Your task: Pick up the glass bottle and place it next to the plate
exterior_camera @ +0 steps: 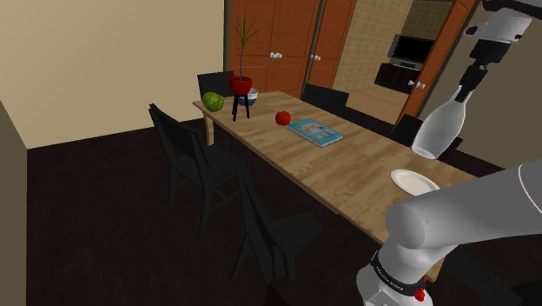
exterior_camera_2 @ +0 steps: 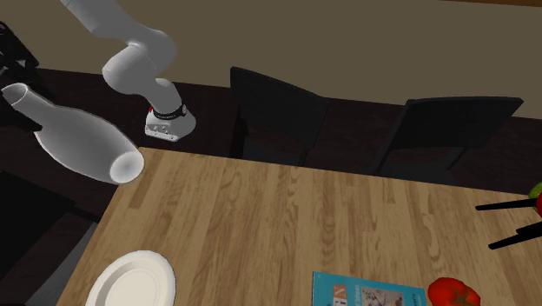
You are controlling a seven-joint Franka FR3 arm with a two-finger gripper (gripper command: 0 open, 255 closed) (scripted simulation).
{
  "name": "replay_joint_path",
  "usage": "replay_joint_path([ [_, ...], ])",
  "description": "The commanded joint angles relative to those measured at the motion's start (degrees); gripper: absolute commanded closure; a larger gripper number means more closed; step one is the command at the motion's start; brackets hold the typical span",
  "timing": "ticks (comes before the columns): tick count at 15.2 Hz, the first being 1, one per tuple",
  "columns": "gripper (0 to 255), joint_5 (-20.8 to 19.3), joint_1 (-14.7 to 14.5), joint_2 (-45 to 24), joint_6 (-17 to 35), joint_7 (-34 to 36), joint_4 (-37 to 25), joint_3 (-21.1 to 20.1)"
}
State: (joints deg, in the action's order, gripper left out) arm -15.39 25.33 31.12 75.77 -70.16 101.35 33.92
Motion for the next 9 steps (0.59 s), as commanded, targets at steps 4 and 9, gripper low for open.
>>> replay_joint_path([
  [4,255,-2.53,1.55,2.32,-6.0,-4.89,-4.65,1.56],
  [9,255,-4.32,2.67,4.69,-6.76,-6.91,-3.69,2.3],
])
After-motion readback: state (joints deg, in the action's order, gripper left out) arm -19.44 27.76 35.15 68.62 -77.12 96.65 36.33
